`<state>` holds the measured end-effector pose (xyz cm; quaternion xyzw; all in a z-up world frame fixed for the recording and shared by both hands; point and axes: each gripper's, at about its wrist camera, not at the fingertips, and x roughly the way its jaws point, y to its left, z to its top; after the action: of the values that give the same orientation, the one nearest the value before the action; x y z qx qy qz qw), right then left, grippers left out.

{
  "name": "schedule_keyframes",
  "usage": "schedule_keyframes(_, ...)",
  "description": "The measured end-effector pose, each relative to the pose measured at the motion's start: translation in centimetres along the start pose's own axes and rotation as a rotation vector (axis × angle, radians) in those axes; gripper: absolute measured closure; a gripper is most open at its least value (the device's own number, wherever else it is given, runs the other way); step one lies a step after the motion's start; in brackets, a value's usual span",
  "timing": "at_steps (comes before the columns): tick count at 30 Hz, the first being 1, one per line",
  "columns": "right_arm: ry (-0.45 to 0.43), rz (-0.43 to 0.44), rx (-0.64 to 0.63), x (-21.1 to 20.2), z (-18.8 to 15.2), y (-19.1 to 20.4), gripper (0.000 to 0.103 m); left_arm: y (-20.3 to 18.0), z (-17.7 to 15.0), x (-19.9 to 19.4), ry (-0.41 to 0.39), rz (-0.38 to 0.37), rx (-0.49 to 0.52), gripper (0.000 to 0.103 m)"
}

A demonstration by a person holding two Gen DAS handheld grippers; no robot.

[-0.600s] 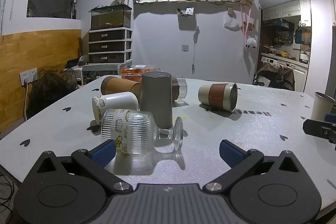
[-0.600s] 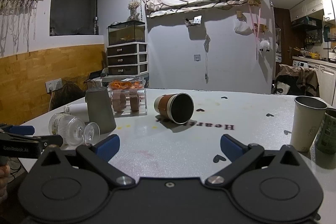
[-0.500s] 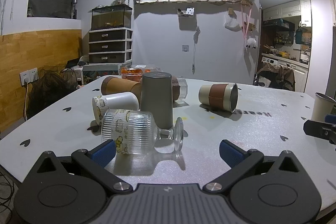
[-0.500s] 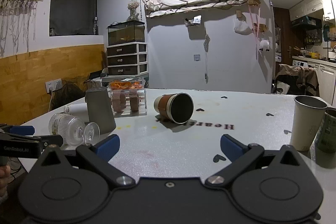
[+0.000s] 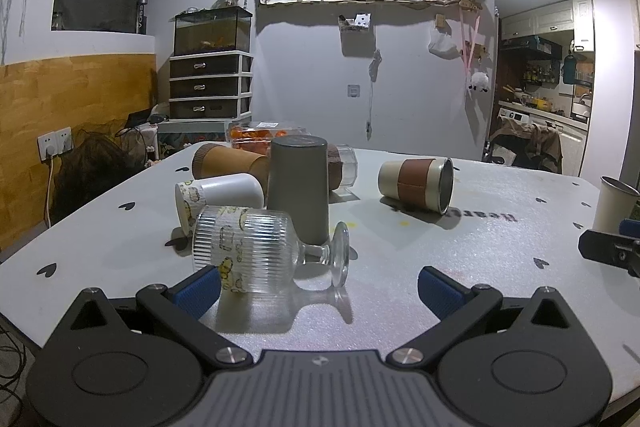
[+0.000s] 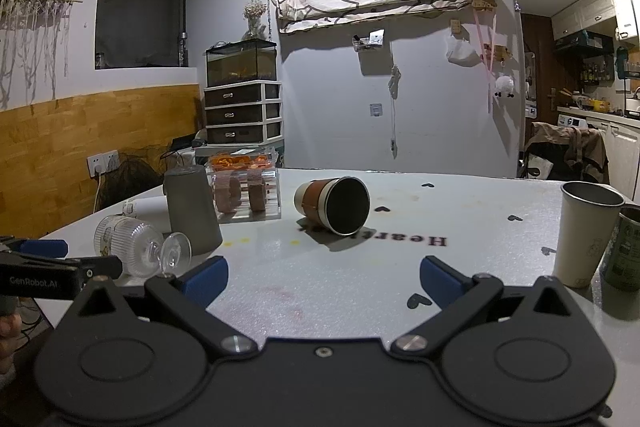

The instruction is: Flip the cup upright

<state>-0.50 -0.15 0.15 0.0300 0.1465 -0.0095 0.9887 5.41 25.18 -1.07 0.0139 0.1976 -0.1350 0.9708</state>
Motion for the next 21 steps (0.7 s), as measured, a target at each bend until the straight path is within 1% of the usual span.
schedule_keyframes(4, -0.001, 0.001, 0.000, 0.02, -0.02, -0.02, 0.000, 0.12, -0.38, 0.21, 0.000, 0.000, 0.000, 0.000)
schedule_keyframes(5, -0.001, 0.001, 0.000, 0.02, -0.03, -0.02, 0.000, -0.03, 0.09, -0.05, 0.001, 0.001, 0.000, 0.000)
schedule_keyframes(21, -0.001, 0.001, 0.001, -0.14, 0.01, -0.02, 0.000, -0.06, -0.05, 0.13, 0.000, 0.000, 0.001, 0.000)
